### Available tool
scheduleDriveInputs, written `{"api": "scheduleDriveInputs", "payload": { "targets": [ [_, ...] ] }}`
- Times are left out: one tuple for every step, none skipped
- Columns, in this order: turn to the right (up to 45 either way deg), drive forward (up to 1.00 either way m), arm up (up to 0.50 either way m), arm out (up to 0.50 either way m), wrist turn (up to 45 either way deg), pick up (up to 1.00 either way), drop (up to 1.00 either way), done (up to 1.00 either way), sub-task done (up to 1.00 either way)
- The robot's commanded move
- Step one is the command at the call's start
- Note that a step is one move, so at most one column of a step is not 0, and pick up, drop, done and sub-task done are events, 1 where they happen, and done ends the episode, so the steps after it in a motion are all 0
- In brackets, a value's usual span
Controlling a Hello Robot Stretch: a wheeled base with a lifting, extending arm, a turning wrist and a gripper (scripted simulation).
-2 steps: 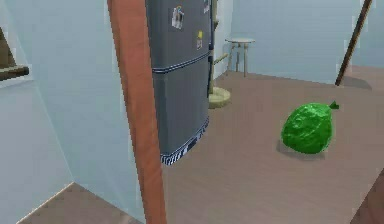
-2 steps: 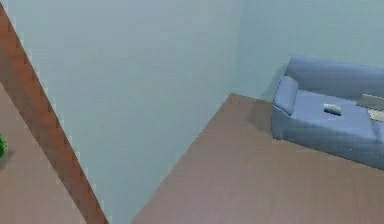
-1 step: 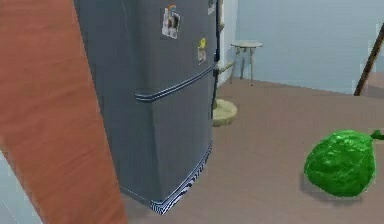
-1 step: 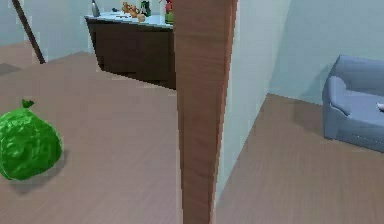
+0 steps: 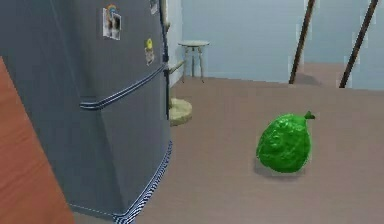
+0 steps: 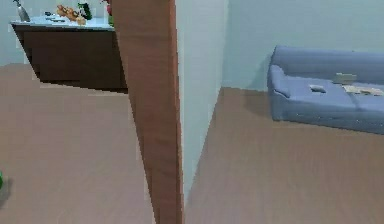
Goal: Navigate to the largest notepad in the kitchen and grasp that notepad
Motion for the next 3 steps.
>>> {"api": "scheduleDriveInputs", "payload": {
  "targets": [
    [3.0, 0.0, 0.0, 0.0, 0.0, 0.0, 0.0, 0.0, 0.0],
    [0.0, 1.0, 0.0, 0.0, 0.0, 0.0, 0.0, 0.0, 0.0],
    [0.0, 0.5, 0.0, 0.0, 0.0, 0.0, 0.0, 0.0, 0.0]
  ]
}}
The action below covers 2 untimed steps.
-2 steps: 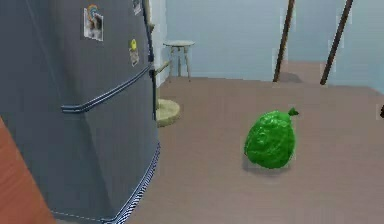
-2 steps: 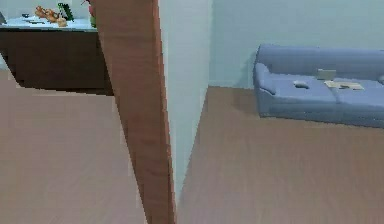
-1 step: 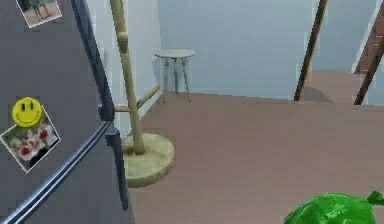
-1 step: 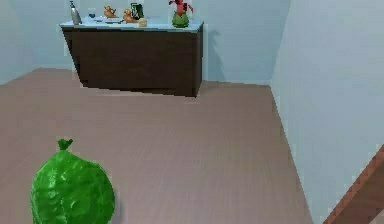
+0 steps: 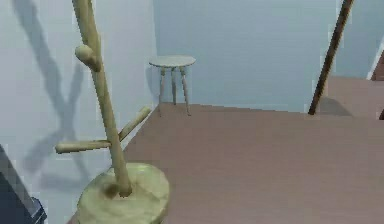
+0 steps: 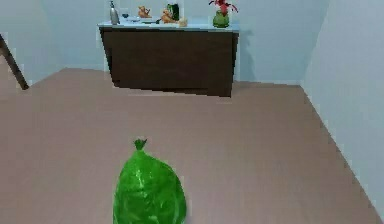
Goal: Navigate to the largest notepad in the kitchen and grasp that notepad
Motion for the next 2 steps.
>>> {"api": "scheduleDriveInputs", "payload": {
  "targets": [
    [15.0, 0.0, 0.0, 0.0, 0.0, 0.0, 0.0, 0.0, 0.0],
    [0.0, 0.9, 0.0, 0.0, 0.0, 0.0, 0.0, 0.0, 0.0]
  ]
}}
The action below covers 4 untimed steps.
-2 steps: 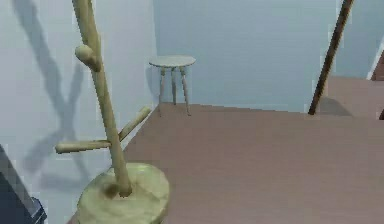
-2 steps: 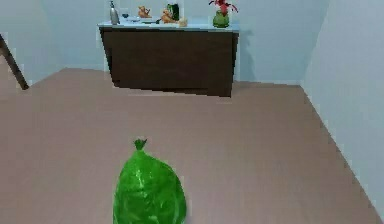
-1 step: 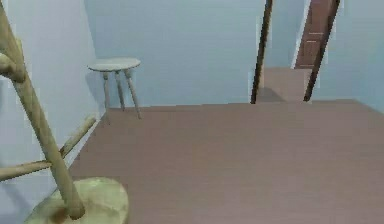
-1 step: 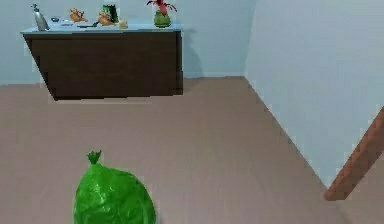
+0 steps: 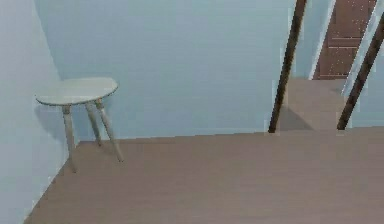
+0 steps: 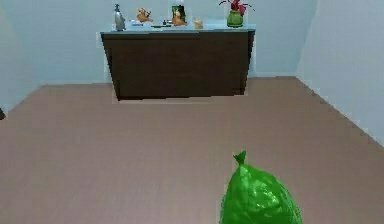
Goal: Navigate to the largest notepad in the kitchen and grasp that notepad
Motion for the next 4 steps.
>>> {"api": "scheduleDriveInputs", "payload": {
  "targets": [
    [-45.0, 0.0, 0.0, 0.0, 0.0, 0.0, 0.0, 0.0, 0.0],
    [-21.0, 0.0, 0.0, 0.0, 0.0, 0.0, 0.0, 0.0, 0.0],
    [45.0, 0.0, 0.0, 0.0, 0.0, 0.0, 0.0, 0.0, 0.0],
    [45.0, 0.0, 0.0, 0.0, 0.0, 0.0, 0.0, 0.0, 0.0]
  ]
}}
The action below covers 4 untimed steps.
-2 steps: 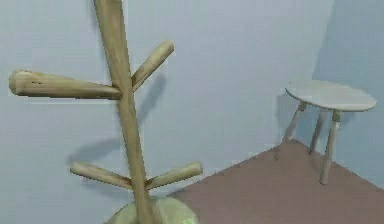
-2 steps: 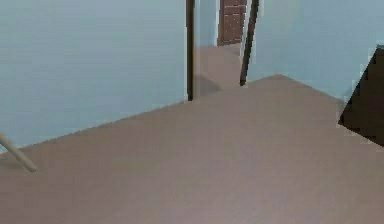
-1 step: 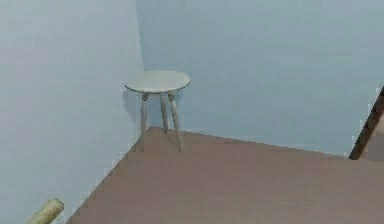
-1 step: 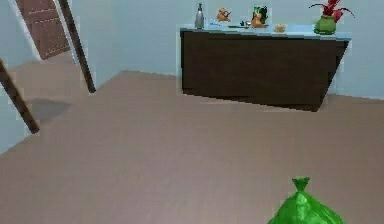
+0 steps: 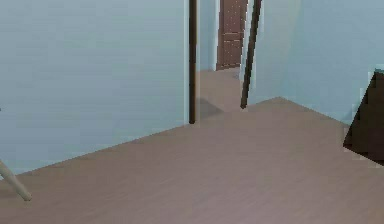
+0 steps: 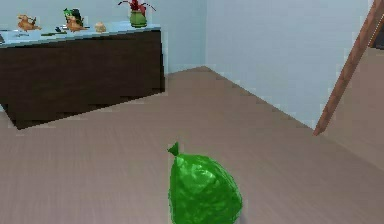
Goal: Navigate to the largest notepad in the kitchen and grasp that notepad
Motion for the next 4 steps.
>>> {"api": "scheduleDriveInputs", "payload": {
  "targets": [
    [9.0, 0.0, 0.0, 0.0, 0.0, 0.0, 0.0, 0.0, 0.0],
    [0.0, 0.25, 0.0, 0.0, 0.0, 0.0, 0.0, 0.0, 0.0],
    [36.0, 0.0, 0.0, 0.0, 0.0, 0.0, 0.0, 0.0, 0.0],
    [0.0, 0.7, 0.0, 0.0, 0.0, 0.0, 0.0, 0.0, 0.0]
  ]
}}
